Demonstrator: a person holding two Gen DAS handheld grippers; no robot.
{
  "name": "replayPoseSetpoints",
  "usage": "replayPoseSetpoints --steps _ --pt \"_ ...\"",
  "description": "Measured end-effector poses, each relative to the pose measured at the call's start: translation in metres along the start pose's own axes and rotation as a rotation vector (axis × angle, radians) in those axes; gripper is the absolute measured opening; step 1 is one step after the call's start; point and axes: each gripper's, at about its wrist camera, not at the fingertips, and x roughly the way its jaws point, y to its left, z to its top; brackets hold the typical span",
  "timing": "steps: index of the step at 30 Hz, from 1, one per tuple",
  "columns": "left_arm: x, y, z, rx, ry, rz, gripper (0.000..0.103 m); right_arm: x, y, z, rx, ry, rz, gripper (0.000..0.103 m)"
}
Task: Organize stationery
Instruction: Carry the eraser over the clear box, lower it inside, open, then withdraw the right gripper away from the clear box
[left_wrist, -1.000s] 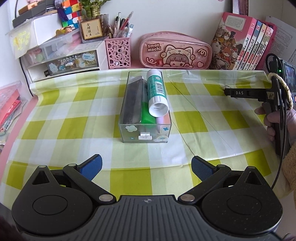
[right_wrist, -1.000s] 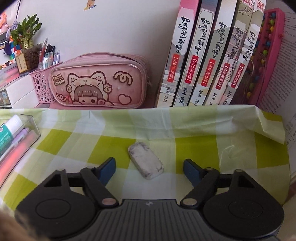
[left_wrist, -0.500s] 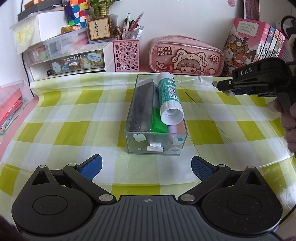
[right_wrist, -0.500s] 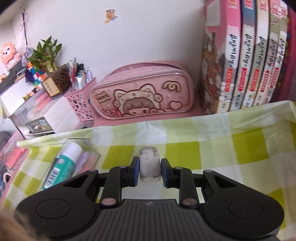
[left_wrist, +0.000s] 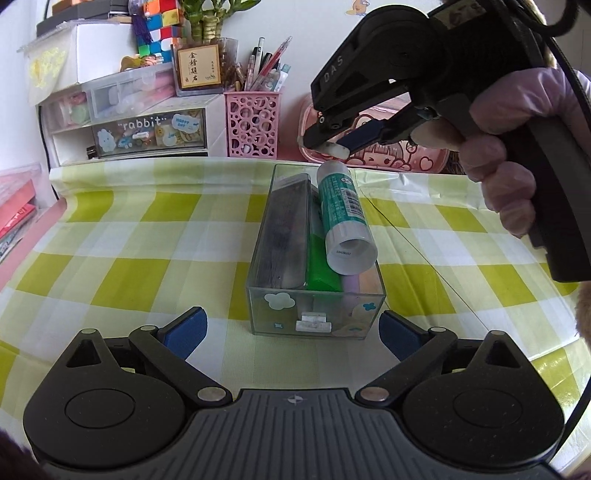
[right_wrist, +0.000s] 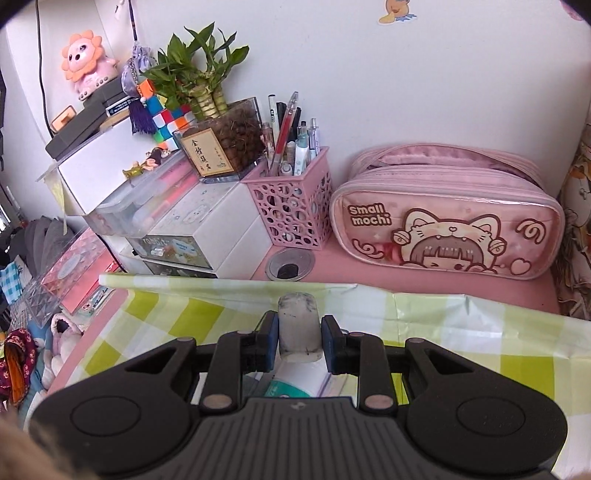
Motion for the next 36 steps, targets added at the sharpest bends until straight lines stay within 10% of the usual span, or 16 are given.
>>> replayPoseSetpoints --steps 12,18,36 --pt "-0.002 -0.001 0.000 0.026 0.035 -0.004 0.098 -0.031 0.001 -0.008 0.007 -0.012 -0.030 0.045" --pt "-0.015 -0.009 0.003 0.066 0.102 0.029 0.098 -0.094 -0.010 -0.048 0.048 -0.086 -0.139 0.083" --pt "-0.076 -0.014 0.019 0.043 0.064 0.043 0.098 -0.181 -0.016 -0.145 0.167 -0.087 -0.308 0.087"
